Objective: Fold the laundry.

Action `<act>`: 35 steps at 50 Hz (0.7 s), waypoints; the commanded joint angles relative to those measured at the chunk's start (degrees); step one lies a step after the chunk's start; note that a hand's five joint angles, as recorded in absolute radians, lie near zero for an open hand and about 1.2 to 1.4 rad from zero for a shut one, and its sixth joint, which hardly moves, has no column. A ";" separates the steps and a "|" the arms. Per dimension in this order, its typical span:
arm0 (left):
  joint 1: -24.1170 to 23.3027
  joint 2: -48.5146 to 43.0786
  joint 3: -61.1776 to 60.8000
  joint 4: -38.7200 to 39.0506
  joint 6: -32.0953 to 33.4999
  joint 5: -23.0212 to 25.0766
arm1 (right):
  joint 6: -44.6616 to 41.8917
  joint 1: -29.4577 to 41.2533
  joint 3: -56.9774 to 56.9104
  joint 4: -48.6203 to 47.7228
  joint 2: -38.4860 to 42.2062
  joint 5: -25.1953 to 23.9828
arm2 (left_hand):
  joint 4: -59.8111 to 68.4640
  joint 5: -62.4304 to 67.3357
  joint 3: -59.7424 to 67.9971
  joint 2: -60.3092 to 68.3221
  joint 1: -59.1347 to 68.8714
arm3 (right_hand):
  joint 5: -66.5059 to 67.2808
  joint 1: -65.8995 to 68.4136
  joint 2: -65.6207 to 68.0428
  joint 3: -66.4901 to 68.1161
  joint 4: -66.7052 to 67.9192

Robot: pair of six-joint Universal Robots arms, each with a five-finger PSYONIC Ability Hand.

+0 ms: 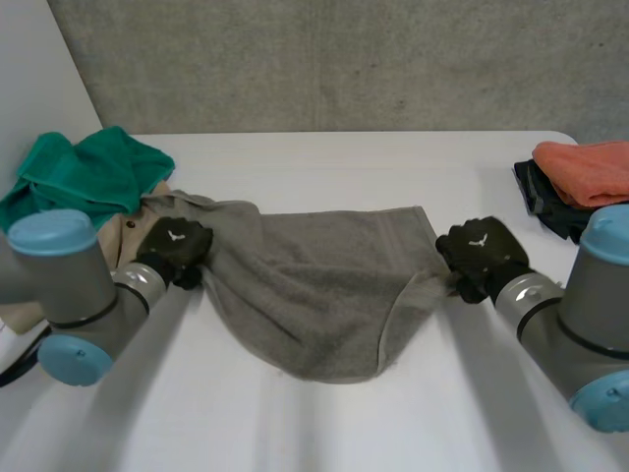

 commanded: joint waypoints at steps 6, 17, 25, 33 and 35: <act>5.97 37.72 -10.62 -14.10 -1.30 -0.60 | -12.23 -10.09 -9.73 23.90 -14.13 0.78 | 11.37 14.33 12.45 11.70 13.97 | 13.42 16.09 12.57 12.00 11.41; 14.06 50.85 -9.48 -23.51 -4.55 6.70 | -16.63 -13.00 -16.86 36.84 -23.81 1.39 | 11.37 14.33 12.45 11.70 13.97 | 13.42 16.09 12.57 12.00 11.41; 6.95 31.35 -4.21 -26.15 -0.25 4.51 | -21.38 -10.81 -18.87 37.55 -12.13 2.97 | 11.37 14.33 12.45 11.70 13.97 | 13.42 16.09 12.57 12.00 11.41; 3.43 10.34 19.40 -21.77 6.00 -4.10 | -16.12 -7.90 -35.03 30.45 2.73 8.33 | 11.37 14.33 12.45 11.70 13.97 | 13.42 16.09 12.57 12.00 11.41; 2.90 7.95 28.73 -18.25 4.51 -6.65 | -12.25 -7.64 -41.09 23.86 5.02 8.77 | 11.37 14.33 12.45 11.70 13.97 | 13.42 16.09 12.57 12.00 11.41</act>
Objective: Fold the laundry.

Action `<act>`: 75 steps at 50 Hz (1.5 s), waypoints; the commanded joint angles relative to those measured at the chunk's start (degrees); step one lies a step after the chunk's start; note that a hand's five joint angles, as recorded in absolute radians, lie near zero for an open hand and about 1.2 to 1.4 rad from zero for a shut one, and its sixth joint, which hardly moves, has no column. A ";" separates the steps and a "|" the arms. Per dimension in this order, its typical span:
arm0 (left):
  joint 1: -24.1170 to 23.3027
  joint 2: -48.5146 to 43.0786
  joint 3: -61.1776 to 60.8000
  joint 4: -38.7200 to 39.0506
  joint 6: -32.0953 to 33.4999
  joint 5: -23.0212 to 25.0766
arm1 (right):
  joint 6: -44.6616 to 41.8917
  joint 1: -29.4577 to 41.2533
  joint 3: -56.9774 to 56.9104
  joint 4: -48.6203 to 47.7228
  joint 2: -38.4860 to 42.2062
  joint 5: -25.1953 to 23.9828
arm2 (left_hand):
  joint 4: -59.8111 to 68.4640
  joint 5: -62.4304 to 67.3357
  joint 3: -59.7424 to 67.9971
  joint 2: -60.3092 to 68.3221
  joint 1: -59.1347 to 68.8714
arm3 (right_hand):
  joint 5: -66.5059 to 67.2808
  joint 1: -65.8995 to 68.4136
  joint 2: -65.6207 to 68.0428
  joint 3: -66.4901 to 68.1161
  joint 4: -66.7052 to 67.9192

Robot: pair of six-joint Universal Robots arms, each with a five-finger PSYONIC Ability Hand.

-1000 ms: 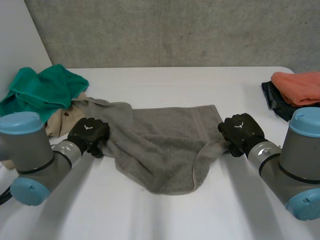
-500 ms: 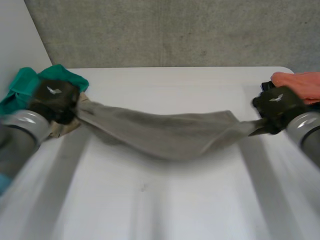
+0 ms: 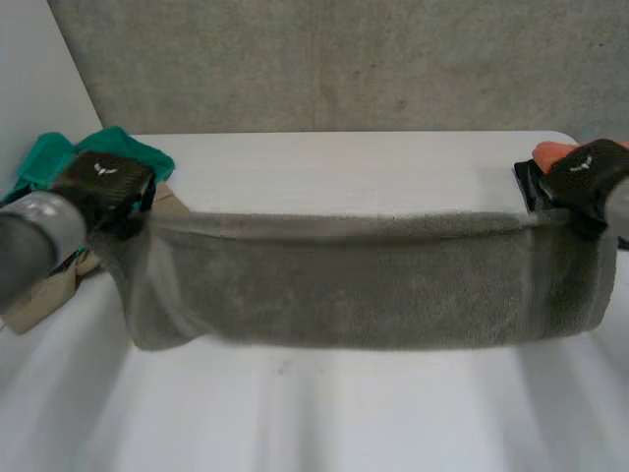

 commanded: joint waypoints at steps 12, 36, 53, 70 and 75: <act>-3.47 -7.78 31.20 35.62 -12.18 -11.82 | 20.13 0.12 -14.49 -54.00 5.97 1.04 | 11.31 13.46 11.93 11.42 13.97 | 13.12 16.09 12.57 11.99 11.41; -4.44 -13.85 -11.43 35.88 -13.05 -6.37 | 10.65 -5.06 11.01 -38.56 20.82 -13.99 | 11.31 13.46 11.93 11.42 13.97 | 13.12 16.09 12.57 11.99 11.41; -4.61 -7.43 -13.90 36.15 -13.58 -4.97 | 15.65 -0.68 -2.51 -5.61 15.54 -10.48 | 11.31 13.46 11.93 11.42 13.97 | -38.54 -35.57 -39.09 -39.67 -40.25; -4.44 -6.81 -14.42 35.97 -13.58 -4.53 | 11.43 4.60 -16.14 0.83 27.58 -3.09 | 11.31 13.46 11.93 11.42 13.97 | -30.14 -27.17 -30.69 -31.27 -31.85; -4.35 -6.46 -14.60 35.97 -13.58 -4.53 | 10.82 4.52 -17.91 0.21 29.87 -2.83 | 11.31 13.46 11.93 11.42 13.97 | -30.30 -27.33 -30.85 -31.43 -32.01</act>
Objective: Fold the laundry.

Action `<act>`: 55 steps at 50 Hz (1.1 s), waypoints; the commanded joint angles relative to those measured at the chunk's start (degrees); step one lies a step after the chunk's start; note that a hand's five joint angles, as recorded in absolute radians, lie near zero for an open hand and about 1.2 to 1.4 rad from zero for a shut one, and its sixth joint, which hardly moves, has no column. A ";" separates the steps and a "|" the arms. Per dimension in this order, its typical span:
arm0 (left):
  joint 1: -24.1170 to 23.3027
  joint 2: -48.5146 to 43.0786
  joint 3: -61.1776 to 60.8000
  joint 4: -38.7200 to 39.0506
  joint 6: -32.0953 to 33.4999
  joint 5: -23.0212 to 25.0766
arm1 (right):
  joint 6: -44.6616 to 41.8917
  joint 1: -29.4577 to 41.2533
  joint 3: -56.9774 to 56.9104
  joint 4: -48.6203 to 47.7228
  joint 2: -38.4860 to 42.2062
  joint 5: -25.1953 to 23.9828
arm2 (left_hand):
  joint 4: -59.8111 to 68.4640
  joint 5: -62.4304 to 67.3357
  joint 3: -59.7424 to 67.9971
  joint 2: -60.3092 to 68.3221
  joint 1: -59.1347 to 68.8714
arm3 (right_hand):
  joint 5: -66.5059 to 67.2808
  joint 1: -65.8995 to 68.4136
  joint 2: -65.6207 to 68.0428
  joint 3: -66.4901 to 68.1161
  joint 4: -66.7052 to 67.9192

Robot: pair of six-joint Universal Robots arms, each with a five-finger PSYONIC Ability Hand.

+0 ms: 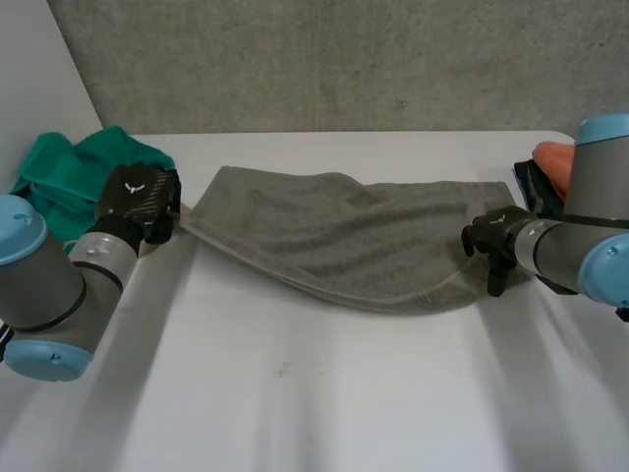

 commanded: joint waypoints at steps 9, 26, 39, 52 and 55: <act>0.22 0.90 -0.80 -0.61 -0.08 0.11 | -1.31 -0.61 -2.00 -1.53 3.16 -0.63 | 11.08 12.66 11.61 11.31 13.97 | 41.86 42.62 42.48 42.43 42.28; 4.87 17.77 -8.97 -32.58 10.62 4.67 | -14.91 -8.43 18.65 11.99 -18.89 -6.87 | 11.08 12.66 11.61 11.31 13.97 | 48.73 49.49 49.35 49.30 49.15; 7.42 19.19 -9.34 -53.88 28.30 10.13 | -22.69 -11.07 26.05 9.74 -21.11 -5.29 | 11.08 12.66 11.61 11.31 13.97 | 48.73 49.49 49.35 49.30 49.15; -2.33 -9.19 22.73 -29.80 21.89 5.56 | -4.74 -5.63 22.18 -16.72 -16.97 -0.02 | 11.08 12.66 11.61 11.31 13.97 | 48.73 49.49 49.35 49.30 49.15; -3.47 -16.73 32.46 -26.64 21.98 3.46 | -3.95 -4.05 21.91 -25.57 -14.78 2.34 | 11.08 12.66 11.61 11.31 13.97 | 48.73 49.49 49.35 49.30 49.15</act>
